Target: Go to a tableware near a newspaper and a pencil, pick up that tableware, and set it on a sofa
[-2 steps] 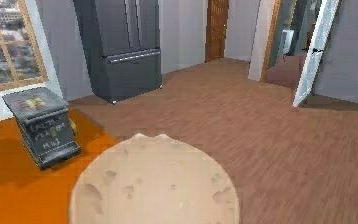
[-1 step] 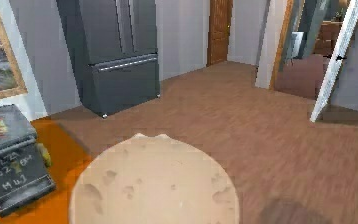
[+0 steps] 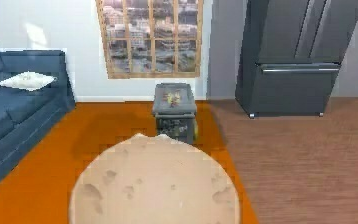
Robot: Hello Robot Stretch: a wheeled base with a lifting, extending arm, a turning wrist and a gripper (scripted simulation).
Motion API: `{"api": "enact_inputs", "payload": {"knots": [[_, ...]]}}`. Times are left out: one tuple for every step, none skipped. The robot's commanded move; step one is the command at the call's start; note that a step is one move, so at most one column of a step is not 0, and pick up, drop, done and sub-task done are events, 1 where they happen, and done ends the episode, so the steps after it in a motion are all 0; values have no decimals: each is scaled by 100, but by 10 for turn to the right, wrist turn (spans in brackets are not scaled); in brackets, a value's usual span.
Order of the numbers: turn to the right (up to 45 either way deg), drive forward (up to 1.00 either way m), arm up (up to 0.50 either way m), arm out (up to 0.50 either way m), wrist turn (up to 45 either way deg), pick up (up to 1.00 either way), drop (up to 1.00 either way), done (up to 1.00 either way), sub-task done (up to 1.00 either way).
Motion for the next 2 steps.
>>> {"api": "enact_inputs", "payload": {"knots": [[0, 70, 0, 0, 0, 0, 0, 0, 0], [-420, 0, 0, 0, 0, 0, 0, 0, 0]]}}
